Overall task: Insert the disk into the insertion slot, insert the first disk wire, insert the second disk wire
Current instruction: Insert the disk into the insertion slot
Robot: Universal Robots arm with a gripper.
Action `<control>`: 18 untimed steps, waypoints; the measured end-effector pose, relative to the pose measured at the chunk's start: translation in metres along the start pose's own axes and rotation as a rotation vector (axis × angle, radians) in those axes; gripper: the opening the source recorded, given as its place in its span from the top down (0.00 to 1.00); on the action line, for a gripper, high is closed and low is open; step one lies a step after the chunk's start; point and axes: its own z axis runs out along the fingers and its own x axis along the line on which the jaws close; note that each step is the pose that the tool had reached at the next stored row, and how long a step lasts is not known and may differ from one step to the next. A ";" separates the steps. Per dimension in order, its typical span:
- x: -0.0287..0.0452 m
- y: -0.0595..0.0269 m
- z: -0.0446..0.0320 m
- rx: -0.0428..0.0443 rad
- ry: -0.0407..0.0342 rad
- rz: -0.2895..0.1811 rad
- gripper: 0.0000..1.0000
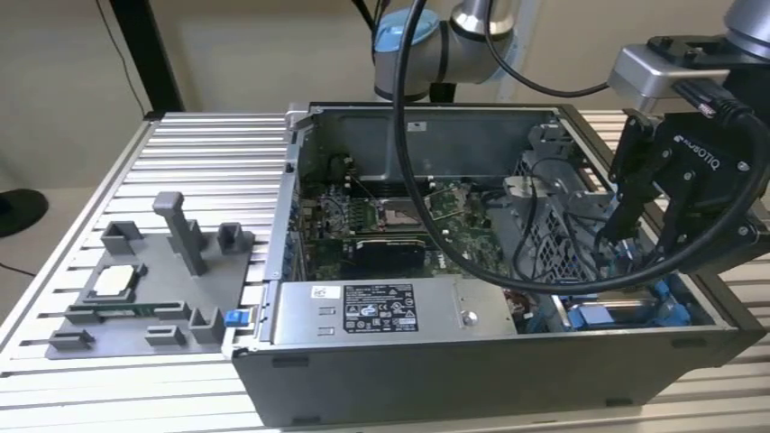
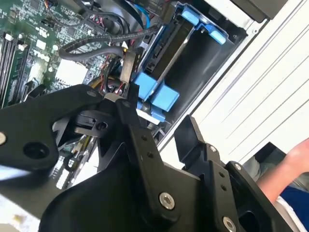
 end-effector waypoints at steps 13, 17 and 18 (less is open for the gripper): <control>0.0001 0.0015 -0.0366 -0.0064 0.0001 0.000 0.00; 0.0001 0.0019 -0.0466 -0.0072 0.0001 0.000 0.00; 0.0001 0.0019 -0.0471 -0.0072 0.0001 0.000 0.00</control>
